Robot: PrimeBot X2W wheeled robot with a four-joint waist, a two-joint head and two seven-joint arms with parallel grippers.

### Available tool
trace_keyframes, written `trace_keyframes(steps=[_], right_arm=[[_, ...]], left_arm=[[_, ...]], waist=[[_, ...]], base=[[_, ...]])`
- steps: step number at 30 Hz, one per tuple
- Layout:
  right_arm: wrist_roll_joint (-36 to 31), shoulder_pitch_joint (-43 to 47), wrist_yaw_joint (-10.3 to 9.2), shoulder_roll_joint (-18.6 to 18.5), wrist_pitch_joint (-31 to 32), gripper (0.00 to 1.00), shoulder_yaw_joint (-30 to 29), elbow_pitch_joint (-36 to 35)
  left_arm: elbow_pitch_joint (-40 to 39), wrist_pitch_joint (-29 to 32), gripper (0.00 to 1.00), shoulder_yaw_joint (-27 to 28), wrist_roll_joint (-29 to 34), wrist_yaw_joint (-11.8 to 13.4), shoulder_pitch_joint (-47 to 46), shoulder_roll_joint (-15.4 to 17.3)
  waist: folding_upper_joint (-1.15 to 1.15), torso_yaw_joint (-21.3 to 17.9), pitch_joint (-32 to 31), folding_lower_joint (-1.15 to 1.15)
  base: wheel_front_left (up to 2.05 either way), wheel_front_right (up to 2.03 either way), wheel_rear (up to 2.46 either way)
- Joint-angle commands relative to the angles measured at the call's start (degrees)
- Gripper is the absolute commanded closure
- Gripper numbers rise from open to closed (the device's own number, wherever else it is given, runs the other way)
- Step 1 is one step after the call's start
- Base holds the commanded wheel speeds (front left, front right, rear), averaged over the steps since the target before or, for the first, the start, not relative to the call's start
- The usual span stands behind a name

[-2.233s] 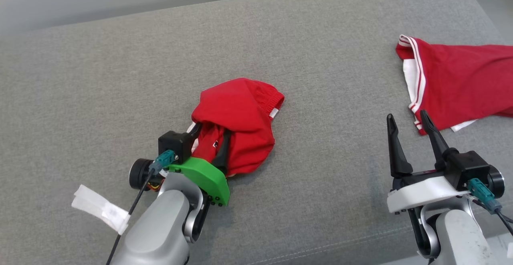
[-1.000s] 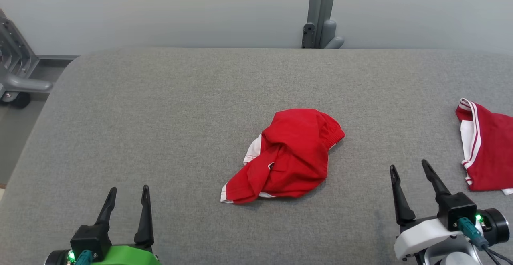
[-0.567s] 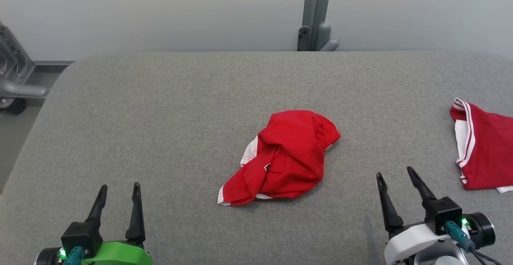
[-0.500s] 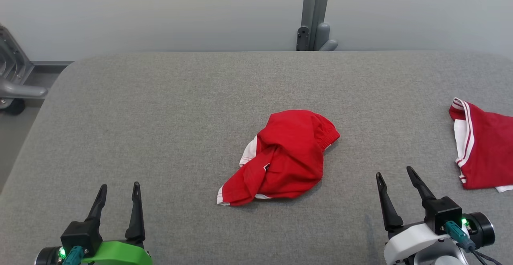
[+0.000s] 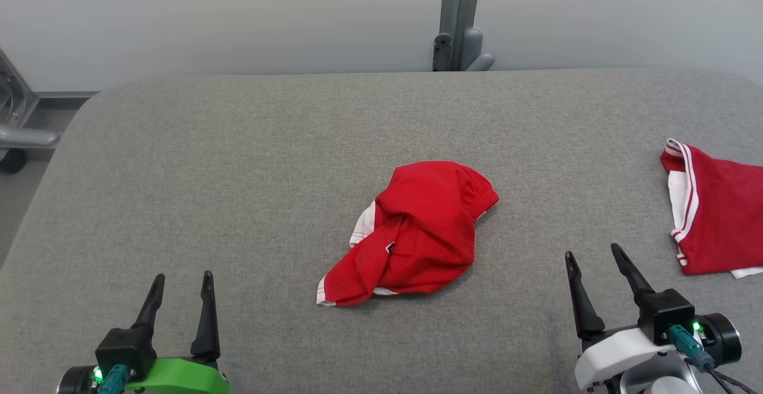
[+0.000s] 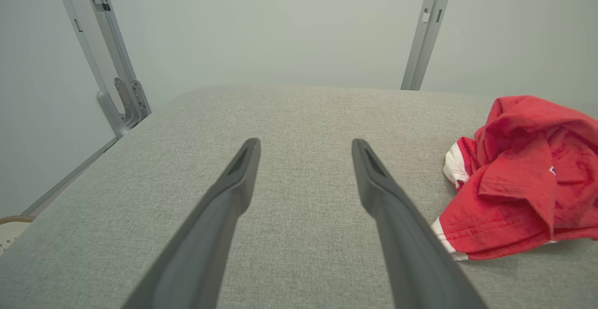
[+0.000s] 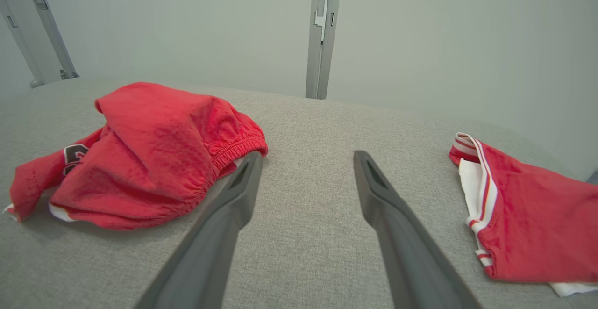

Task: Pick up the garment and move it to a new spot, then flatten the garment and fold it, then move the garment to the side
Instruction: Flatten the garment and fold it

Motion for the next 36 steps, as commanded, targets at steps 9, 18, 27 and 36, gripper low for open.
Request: trace_keyframes(steps=[9,18,27,36], right_arm=[[0.35,-0.75,-0.11,-0.04,-0.02,0.00,-0.05,0.12],[0.41,-1.29,-0.11,-0.05,-0.02,0.00,-0.66,-0.28],[0.69,-1.15,-0.11,-0.03,-0.02,0.00,-1.00,-0.20],[0.83,-0.84,-0.10,-0.03,-0.02,0.00,-0.87,-0.33]], left_arm=[[0.27,-0.14,0.00,-1.54,0.02,-0.47,1.02,-0.14],[0.34,-0.14,0.00,-2.18,-0.60,-0.52,1.33,0.07],[0.65,-0.14,0.00,-2.43,-0.64,-0.52,0.90,0.52],[0.65,-0.14,0.00,-2.46,-0.74,-0.53,1.23,0.80]], waist=[[0.62,-1.12,-0.28,0.00],[0.62,-1.81,-0.10,0.00],[0.62,-1.81,-0.23,0.00],[0.62,-1.74,-0.48,0.00]], base=[[0.00,0.00,0.00],[0.00,0.00,0.00],[0.00,0.00,0.00],[0.00,0.00,0.00]])
